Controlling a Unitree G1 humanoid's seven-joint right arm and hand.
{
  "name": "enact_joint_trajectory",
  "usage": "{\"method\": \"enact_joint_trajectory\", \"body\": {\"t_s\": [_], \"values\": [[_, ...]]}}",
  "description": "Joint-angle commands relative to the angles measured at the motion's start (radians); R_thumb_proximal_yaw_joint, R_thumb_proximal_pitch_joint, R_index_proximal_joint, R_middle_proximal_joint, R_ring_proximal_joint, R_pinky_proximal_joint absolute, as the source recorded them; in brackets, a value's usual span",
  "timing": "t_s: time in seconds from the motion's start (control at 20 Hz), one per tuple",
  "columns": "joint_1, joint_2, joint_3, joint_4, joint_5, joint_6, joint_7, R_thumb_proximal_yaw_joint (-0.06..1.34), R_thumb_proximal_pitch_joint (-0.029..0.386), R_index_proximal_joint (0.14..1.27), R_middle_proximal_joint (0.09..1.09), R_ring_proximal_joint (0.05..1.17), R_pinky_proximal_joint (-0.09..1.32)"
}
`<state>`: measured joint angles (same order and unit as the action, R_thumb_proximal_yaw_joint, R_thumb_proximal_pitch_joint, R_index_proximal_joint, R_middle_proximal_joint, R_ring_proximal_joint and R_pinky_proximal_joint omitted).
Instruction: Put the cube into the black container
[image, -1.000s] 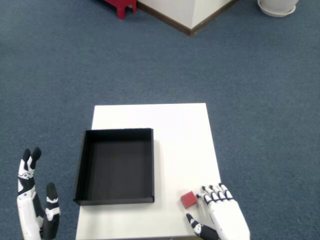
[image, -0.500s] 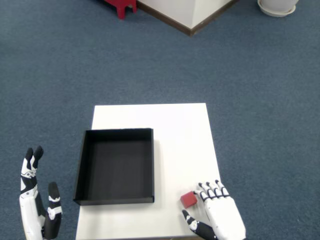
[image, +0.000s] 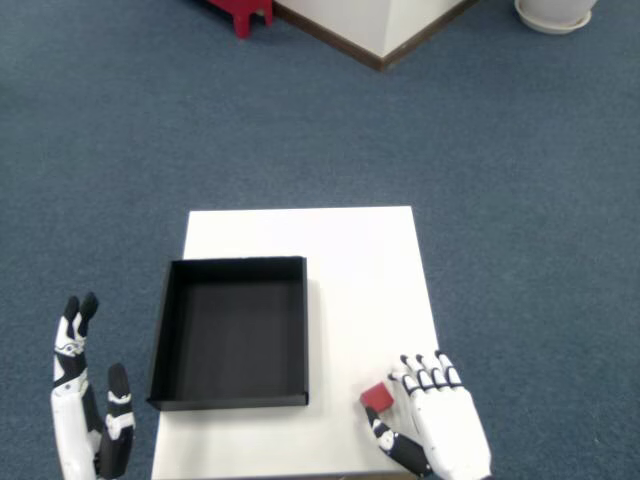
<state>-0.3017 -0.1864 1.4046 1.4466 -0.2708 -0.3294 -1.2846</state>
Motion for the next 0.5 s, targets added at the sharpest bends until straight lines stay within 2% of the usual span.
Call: {"method": "enact_joint_trajectory", "body": {"t_s": [0.05,0.5], "values": [[-0.034,-0.012,-0.009,0.001,0.024,0.010,-0.078,0.29,0.126,0.53,0.27,0.27,0.00],[-0.025,-0.009,-0.009,0.004,0.022,0.022,-0.083,0.30,0.134,0.58,0.29,0.27,-0.01]]}}
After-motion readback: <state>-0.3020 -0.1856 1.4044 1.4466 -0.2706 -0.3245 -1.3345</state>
